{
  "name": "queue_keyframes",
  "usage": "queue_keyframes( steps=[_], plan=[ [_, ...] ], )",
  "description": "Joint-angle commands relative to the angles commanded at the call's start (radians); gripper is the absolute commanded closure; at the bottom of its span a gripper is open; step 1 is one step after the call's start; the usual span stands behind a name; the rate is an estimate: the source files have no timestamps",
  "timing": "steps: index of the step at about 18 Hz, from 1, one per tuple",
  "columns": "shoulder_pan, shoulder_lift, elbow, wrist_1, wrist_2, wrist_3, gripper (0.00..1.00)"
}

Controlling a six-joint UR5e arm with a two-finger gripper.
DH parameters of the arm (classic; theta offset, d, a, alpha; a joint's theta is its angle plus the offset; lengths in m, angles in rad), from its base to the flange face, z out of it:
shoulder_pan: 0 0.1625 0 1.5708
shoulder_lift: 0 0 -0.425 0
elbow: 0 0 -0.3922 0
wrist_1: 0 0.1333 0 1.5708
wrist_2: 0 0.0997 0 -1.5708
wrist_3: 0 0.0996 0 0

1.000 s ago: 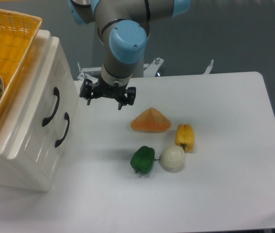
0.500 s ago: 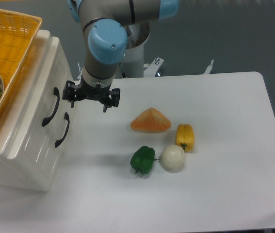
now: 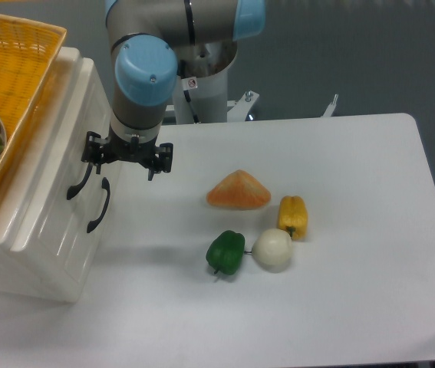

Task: Slide open the top white drawer

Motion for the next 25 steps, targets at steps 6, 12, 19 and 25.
queue_keyframes(
  steps=[6, 12, 19, 25],
  plan=[
    [-0.017, -0.009, -0.011, -0.005, -0.009, 0.003, 0.00],
    [-0.020, -0.011, -0.012, -0.006, -0.015, 0.005, 0.00],
    [-0.021, -0.011, -0.015, -0.006, -0.023, 0.008, 0.00],
    [-0.029, -0.011, -0.018, -0.006, -0.021, 0.008, 0.00]
  ],
)
